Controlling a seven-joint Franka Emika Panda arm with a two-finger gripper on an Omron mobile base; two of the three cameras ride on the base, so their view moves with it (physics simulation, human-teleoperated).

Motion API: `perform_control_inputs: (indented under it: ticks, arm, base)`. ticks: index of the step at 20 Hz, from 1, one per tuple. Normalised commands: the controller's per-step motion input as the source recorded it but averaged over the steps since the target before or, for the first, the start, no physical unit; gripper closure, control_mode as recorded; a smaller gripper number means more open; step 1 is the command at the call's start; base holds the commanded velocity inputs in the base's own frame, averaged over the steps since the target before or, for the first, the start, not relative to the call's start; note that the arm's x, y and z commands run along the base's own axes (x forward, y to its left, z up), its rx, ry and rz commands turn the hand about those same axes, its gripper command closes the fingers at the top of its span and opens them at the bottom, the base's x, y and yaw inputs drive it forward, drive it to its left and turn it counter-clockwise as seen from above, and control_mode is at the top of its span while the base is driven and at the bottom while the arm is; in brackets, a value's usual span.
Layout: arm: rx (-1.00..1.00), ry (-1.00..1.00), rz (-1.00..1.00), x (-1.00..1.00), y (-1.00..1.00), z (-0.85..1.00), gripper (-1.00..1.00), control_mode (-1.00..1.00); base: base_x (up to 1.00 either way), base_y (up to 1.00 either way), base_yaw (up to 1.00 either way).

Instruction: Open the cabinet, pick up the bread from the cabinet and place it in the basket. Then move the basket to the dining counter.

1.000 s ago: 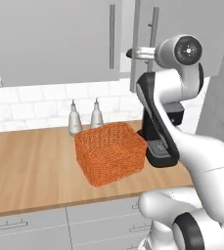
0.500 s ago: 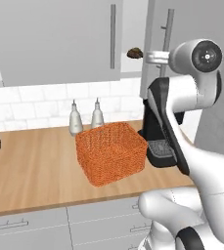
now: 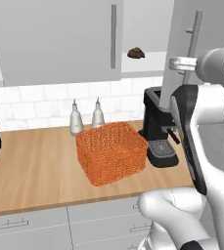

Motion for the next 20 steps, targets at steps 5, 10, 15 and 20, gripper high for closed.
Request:
perform_control_inputs:
  ticks: [5,10,15,20]
  arm:
    - [0.00,0.00,-0.02,-0.57,-1.00,-0.24,1.00,-1.00]
    - [0.00,0.00,0.00,-0.57,-1.00,-0.28,1.00,-1.00]
    - [0.01,-0.08,-0.01,-0.49,-1.00,-0.35,1.00,-1.00]
    - [0.00,-0.21,-0.05,-1.00,-0.52,-0.12,1.00,-1.00]
  base:
    - [0.00,0.00,0.00]
    - [0.00,0.00,0.00]
    - [0.00,0.00,0.00]
    - [0.00,0.00,0.00]
